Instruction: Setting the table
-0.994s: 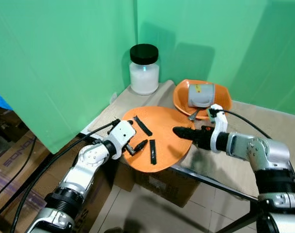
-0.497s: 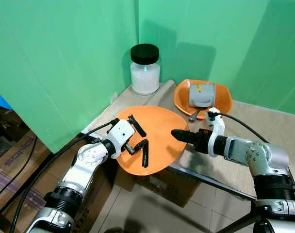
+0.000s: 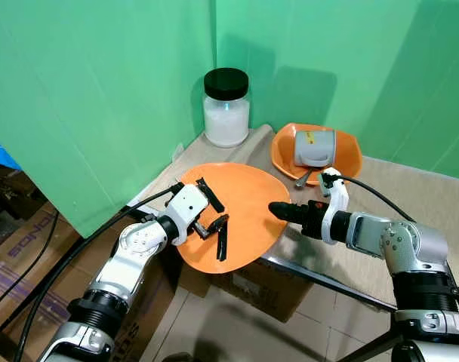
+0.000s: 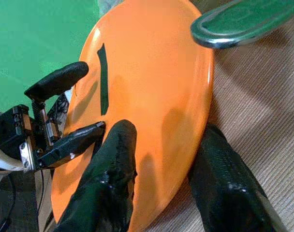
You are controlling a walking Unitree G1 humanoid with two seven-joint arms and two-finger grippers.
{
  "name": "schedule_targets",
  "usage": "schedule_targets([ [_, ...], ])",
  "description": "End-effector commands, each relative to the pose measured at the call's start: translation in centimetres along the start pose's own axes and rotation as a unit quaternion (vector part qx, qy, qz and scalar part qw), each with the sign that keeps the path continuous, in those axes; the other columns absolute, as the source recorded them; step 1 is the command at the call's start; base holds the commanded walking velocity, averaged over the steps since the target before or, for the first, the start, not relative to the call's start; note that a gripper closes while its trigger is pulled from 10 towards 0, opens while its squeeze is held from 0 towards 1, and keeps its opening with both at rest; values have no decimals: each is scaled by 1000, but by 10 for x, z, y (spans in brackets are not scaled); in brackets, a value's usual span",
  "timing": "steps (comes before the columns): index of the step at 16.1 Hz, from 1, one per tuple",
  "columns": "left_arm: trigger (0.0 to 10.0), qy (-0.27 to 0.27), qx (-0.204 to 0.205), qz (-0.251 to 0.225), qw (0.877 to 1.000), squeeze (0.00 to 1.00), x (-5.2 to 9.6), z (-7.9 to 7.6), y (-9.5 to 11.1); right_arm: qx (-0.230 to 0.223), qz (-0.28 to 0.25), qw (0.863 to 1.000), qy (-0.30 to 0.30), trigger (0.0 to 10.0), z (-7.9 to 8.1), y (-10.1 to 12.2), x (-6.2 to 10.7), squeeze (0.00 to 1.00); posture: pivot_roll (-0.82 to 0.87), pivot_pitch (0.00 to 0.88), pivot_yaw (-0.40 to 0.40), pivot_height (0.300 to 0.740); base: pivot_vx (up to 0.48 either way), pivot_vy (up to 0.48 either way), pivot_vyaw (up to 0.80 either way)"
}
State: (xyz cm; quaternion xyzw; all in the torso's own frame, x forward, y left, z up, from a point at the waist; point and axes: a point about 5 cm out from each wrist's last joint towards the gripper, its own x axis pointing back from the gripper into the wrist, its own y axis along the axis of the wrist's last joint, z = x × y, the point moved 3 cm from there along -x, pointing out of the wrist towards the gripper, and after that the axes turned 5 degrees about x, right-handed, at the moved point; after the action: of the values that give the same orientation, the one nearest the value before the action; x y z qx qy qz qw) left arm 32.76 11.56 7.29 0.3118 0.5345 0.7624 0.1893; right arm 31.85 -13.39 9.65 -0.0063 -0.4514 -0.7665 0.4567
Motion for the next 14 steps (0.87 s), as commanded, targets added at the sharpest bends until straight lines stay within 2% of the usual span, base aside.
schedule_targets([
  [1, 10000, 2, -8, -5, 1000, 0, 0, 4, 5, 5, -7, 1000, 7, 0, 5, 2, -3, 0, 38, 0, 36, 740, 0, 0, 0],
  [14, 10000, 2, -15, -12, 1000, 0, 0, 9, 13, -2, -17, 1000, -14, 0, 1, 3, -2, 0, 34, 0, 44, 740, 0, 0, 0],
])
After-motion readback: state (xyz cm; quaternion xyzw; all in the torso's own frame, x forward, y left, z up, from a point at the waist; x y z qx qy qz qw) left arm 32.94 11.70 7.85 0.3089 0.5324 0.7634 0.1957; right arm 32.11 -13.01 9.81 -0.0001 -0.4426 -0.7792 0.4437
